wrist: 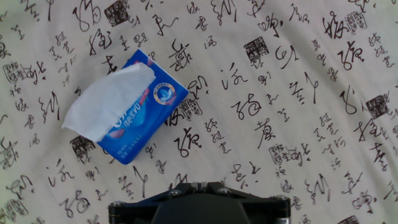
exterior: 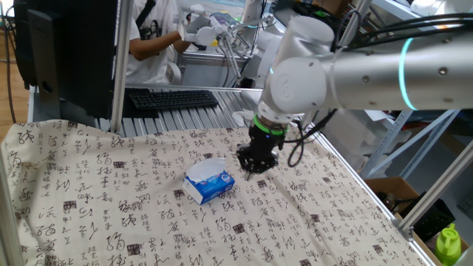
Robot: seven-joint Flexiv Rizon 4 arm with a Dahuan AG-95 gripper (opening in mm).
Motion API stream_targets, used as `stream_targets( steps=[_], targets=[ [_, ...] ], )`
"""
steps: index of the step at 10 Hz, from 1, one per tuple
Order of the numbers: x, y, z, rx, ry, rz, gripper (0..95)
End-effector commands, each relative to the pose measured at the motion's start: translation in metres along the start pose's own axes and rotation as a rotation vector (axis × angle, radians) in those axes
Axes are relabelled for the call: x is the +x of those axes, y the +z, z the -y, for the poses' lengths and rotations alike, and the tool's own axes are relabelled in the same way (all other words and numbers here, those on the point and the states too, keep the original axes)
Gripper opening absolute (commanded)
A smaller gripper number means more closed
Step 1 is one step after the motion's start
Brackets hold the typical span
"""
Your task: Pull out a napkin
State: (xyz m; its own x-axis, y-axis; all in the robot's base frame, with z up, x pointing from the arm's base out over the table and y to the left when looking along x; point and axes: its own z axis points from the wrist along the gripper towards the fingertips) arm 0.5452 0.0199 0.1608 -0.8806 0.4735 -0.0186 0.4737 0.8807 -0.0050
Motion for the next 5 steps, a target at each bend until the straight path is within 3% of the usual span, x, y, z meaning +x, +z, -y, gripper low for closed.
stream_targets(
  steps=[1, 5],
  targets=[
    [-0.005, 0.003, -0.011, 0.022, 0.056, 0.004, 0.0],
    [-0.016, 0.013, -0.030, 0.049, 0.209, 0.003, 0.0]
  ],
)
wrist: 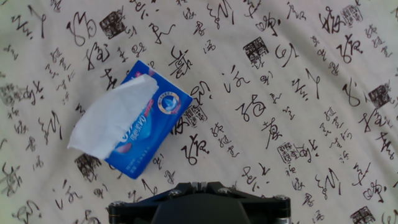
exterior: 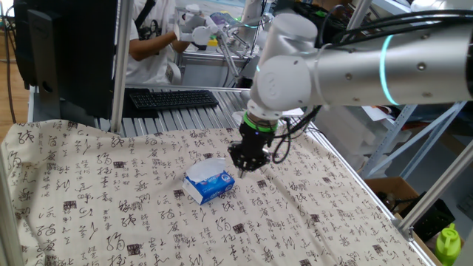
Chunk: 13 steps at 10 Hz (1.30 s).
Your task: Pull out a napkin
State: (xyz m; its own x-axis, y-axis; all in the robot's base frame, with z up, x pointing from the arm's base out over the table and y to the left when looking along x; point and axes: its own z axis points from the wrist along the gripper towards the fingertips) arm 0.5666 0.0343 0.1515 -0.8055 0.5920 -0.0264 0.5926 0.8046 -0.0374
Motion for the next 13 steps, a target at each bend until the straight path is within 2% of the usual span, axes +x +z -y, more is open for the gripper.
stream_targets(
  steps=[1, 2, 4, 5, 6, 8, 9, 12, 13],
  targets=[
    [-0.006, 0.005, -0.012, 0.021, 0.104, 0.004, 0.0],
    [-0.009, 0.007, -0.017, 0.034, 0.130, 0.005, 0.0],
    [-0.016, 0.009, -0.026, 0.076, 0.190, -0.015, 0.0],
    [-0.020, 0.012, -0.032, 0.137, 0.220, -0.019, 0.0],
    [-0.023, 0.015, -0.036, 0.172, 0.230, -0.018, 0.0],
    [-0.031, 0.020, -0.044, 0.217, 0.288, -0.047, 0.0],
    [-0.036, 0.022, -0.049, 0.244, 0.320, -0.073, 0.0],
    [-0.050, 0.026, -0.059, 0.292, 0.353, -0.106, 0.0],
    [-0.054, 0.027, -0.062, 0.293, 0.353, -0.109, 0.0]
  ],
)
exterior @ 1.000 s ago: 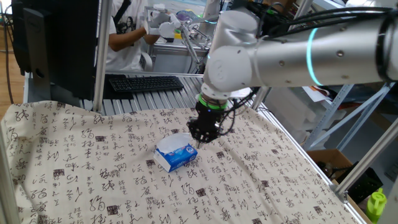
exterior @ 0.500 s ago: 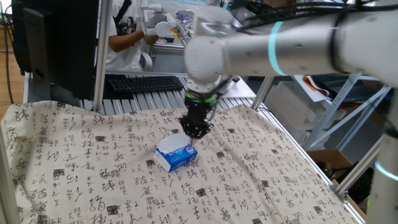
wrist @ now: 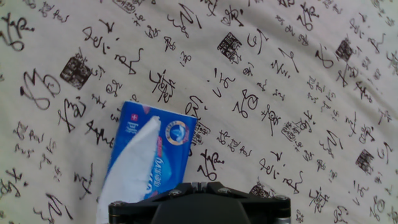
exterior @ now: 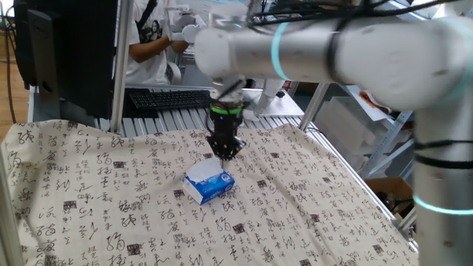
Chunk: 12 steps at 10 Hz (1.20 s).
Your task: Pull out a napkin
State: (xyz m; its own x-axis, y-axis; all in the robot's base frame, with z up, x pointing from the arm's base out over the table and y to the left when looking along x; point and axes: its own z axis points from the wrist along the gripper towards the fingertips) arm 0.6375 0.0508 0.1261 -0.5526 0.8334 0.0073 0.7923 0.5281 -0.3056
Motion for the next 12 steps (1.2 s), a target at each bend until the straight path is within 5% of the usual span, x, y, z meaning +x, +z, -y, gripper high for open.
stream_targets(
  steps=[1, 12],
  targets=[
    [-0.0059, -0.0006, -0.0106, 0.023, 0.012, -0.014, 0.0],
    [-0.0057, -0.0015, -0.0163, 0.037, 0.000, -0.040, 0.0]
  ],
)
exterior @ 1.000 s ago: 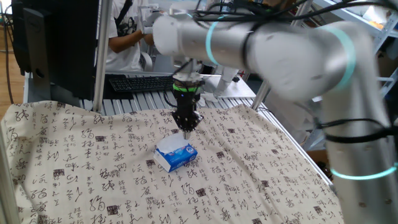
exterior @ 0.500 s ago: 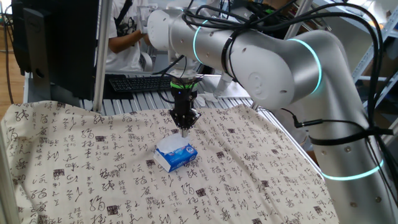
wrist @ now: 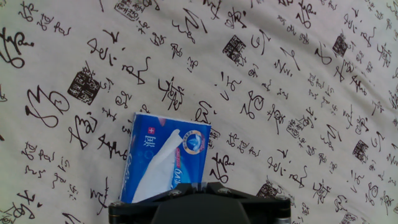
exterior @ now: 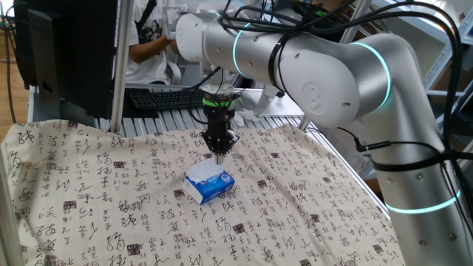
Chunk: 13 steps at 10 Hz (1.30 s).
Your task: Pull out a napkin
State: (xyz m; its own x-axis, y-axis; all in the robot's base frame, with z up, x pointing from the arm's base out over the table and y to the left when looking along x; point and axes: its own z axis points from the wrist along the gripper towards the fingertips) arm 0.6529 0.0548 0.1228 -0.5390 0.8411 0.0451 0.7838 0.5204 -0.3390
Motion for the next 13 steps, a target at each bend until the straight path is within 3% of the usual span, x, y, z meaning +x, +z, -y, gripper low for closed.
stream_targets(
  steps=[1, 4, 8, 13],
  targets=[
    [-0.0005, -0.0001, -0.0011, 0.008, -0.002, 0.001, 0.0],
    [-0.0005, -0.0001, -0.0011, 0.011, -0.006, -0.012, 0.0],
    [-0.0005, -0.0001, -0.0011, 0.036, -0.028, -0.002, 0.0],
    [-0.0005, -0.0001, -0.0011, 0.032, -0.044, 0.010, 0.0]
  ],
)
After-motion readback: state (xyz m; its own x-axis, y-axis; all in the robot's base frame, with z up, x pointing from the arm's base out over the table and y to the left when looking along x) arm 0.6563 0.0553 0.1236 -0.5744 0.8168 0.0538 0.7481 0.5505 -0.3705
